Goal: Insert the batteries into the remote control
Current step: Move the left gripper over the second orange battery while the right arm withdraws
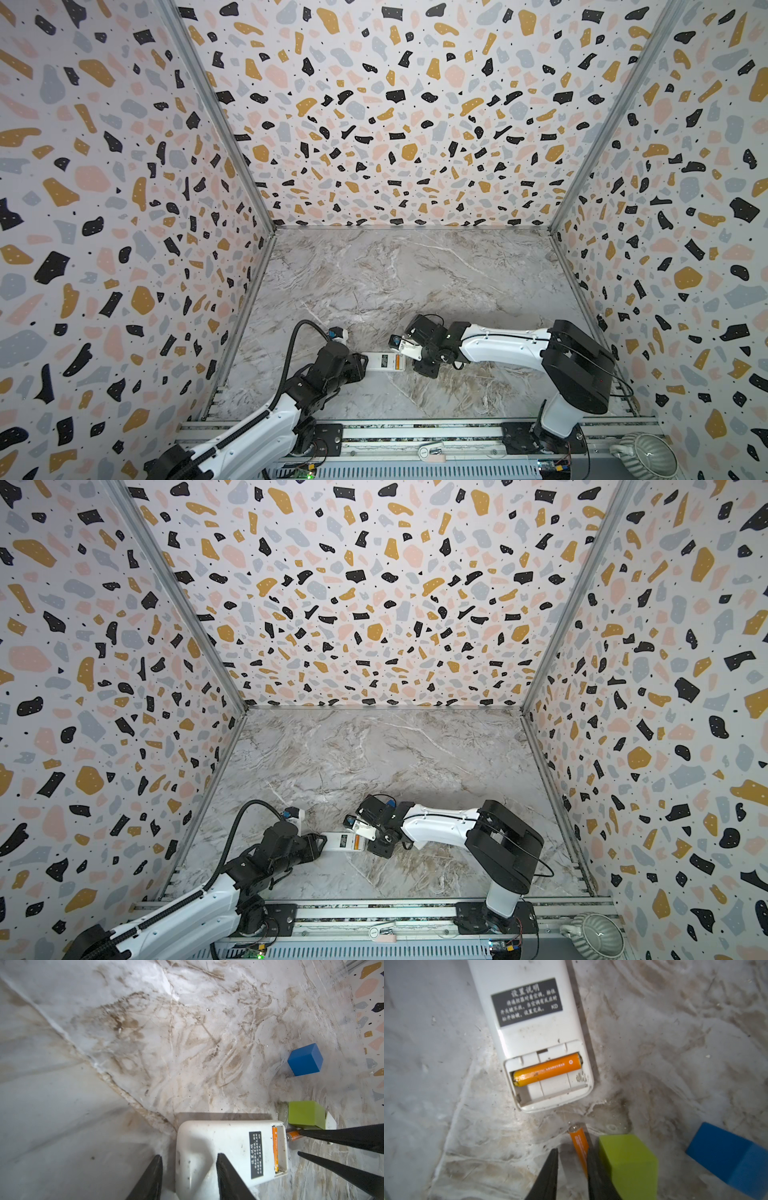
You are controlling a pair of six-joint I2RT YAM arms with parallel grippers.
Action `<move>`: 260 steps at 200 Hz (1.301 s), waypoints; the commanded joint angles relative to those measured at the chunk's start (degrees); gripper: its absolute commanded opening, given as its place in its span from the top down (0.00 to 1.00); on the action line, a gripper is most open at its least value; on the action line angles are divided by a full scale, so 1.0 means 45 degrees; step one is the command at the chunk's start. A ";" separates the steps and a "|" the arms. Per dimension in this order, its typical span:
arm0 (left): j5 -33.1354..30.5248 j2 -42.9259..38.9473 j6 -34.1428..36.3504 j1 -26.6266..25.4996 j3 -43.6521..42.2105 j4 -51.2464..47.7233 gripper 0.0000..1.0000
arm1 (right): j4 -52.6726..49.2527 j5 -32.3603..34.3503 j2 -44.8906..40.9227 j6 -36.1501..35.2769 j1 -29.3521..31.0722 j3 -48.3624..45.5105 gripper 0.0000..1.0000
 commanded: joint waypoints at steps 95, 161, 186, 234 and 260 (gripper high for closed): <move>0.0003 -0.0215 0.0743 -0.0081 0.1200 -0.0631 0.46 | 0.0368 -0.0744 -0.0472 0.0305 -0.0756 -0.0456 0.62; 0.0594 -0.0200 0.1352 -0.0298 0.2004 -0.0553 0.45 | 0.0651 -0.0762 -0.0837 0.0350 -0.1175 -0.0781 0.57; 0.0565 0.0119 0.1739 -0.0838 0.2597 -0.0668 0.45 | 0.0841 -0.1082 -0.1210 0.0350 -0.1391 -0.1017 0.55; 0.0306 0.1510 0.2672 -0.2441 0.3989 -0.0919 0.46 | 0.1961 -0.2681 -0.3151 0.0874 -0.2163 -0.2191 0.51; 0.0213 0.2523 0.3351 -0.3402 0.4895 -0.1037 0.46 | 0.2711 -0.3270 -0.4544 0.1338 -0.2808 -0.2927 0.49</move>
